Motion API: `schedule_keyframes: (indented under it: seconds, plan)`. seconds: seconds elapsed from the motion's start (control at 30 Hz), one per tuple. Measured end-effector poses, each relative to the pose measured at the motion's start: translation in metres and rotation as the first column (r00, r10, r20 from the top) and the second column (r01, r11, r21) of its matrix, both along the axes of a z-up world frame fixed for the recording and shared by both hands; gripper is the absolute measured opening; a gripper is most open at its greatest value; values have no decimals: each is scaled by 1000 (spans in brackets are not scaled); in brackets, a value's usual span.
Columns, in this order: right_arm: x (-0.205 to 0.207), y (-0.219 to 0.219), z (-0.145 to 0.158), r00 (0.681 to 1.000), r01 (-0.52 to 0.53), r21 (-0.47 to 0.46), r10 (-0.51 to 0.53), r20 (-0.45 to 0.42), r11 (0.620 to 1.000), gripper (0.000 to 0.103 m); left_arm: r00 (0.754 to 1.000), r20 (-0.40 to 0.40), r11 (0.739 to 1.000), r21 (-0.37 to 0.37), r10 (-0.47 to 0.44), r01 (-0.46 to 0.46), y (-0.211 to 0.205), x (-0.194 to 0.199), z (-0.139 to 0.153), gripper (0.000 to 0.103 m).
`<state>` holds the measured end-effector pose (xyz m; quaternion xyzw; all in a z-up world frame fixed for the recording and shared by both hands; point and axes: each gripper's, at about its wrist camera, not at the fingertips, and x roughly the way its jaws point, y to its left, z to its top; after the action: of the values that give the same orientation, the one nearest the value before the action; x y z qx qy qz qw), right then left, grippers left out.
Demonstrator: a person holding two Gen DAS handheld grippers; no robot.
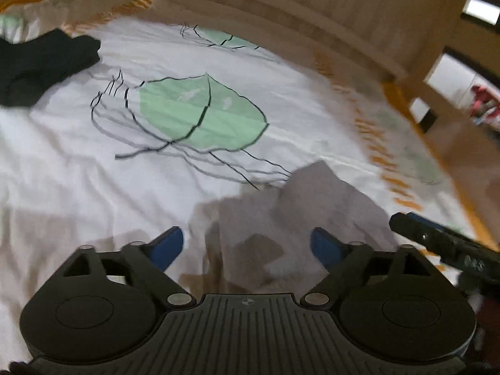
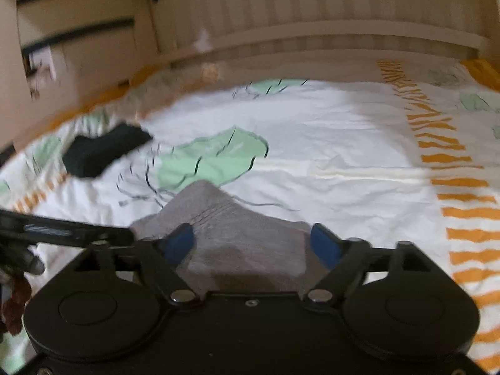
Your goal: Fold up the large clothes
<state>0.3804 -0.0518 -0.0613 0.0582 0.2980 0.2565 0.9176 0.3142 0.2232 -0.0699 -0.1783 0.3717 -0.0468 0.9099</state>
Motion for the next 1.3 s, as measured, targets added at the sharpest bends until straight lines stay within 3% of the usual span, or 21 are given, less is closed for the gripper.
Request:
schedule_keyframes:
  seconds: [0.13, 0.3, 0.43, 0.57, 0.7, 0.87, 0.9, 0.93, 1.0, 1.17, 1.3]
  plan:
    - [-3, -41, -4, 992, -4, 153, 24, -124, 988, 98, 997, -44, 996, -70, -58, 55, 0, -31, -8, 91]
    - [0, -69, -26, 956, -14, 289, 97, -275, 957, 98, 986, -128, 985, -145, -111, 92, -4, -49, -31, 91]
    - [6, -67, -46, 921, -44, 339, 170, -351, 940, 98, 978, -154, 979, -173, -137, 110, -7, -46, -44, 91]
    - [14, -58, -63, 889, -69, 392, 235, -393, 917, 99, 971, -155, 969, -200, -179, 147, -13, -29, -51, 93]
    - [23, -52, -72, 876, -73, 464, 279, -393, 883, 103, 967, -153, 955, -248, -204, 162, -13, -13, -58, 99]
    - [33, -40, -74, 875, -105, 464, 303, -377, 880, 103, 961, -133, 938, -285, -243, 198, -13, 1, -65, 102]
    - [33, -40, -73, 876, -108, 464, 305, -374, 879, 98, 959, -127, 933, -291, -254, 209, -12, 2, -65, 102]
    - [33, -40, -71, 880, -106, 455, 297, -372, 884, 80, 956, -123, 929, -298, -265, 219, -12, 3, -66, 102]
    - [31, -47, -69, 879, -100, 462, 296, -374, 881, 66, 954, -113, 919, -321, -277, 229, -15, 5, -65, 102]
    - [20, -58, -53, 889, -130, 450, 304, -341, 884, 61, 939, -98, 897, -343, -330, 279, -43, 13, -58, 102]
    - [15, -85, -45, 902, -90, 451, 265, -341, 888, 61, 914, -83, 848, -416, -397, 330, -77, 21, -59, 102]
